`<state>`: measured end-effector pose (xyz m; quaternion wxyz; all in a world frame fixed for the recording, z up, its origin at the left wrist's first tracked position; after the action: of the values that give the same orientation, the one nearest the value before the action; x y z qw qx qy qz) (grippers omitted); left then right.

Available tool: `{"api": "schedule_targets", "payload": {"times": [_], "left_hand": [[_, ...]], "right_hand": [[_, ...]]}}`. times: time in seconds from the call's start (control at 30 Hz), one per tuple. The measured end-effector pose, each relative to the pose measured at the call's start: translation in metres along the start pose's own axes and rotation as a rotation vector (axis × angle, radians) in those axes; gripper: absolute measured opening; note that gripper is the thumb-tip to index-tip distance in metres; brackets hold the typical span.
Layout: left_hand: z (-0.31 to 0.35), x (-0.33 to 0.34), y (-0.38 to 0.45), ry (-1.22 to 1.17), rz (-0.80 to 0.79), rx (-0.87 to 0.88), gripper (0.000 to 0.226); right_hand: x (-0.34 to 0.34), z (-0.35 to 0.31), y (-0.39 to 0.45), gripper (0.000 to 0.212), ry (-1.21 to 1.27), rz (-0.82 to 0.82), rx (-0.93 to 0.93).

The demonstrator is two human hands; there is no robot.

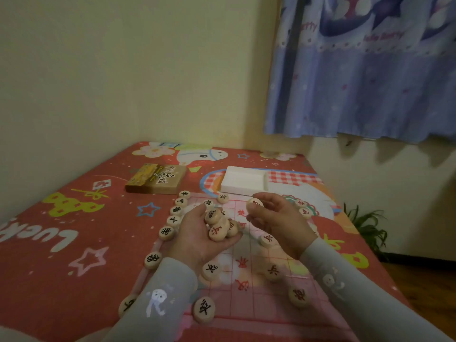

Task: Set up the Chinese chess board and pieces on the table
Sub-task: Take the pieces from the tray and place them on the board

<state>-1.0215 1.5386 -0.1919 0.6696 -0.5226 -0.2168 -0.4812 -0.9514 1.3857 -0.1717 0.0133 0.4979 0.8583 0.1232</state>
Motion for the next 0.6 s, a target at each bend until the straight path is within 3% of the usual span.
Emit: {"api": "schedule_targets", "payload": {"times": [0.07, 0.3, 0.6], "left_hand": [[-0.006, 0.007, 0.000, 0.021, -0.002, -0.002, 0.040], [-0.020, 0.019, 0.010, 0.048, -0.040, -0.052, 0.038], [-0.034, 0.031, 0.020, 0.118, -0.053, -0.059, 0.040]], "right_hand": [[-0.018, 0.003, -0.003, 0.038, -0.163, 0.035, -0.023], [-0.071, -0.002, -0.026, 0.029, -0.619, 0.164, -0.239], [-0.124, -0.009, -0.084, 0.029, -0.765, 0.263, -0.241]]}}
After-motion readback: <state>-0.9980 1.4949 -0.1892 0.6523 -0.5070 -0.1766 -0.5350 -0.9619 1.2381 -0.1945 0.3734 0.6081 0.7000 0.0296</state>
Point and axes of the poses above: each hand's wrist, its own y-axis towards the middle knuckle, its own x-axis out of the palm, z = x × y, the point moved 1 cm from there along y, towards the middle knuckle, and after that the axes turned 11 degrees about -x, right-handed, at the moved point
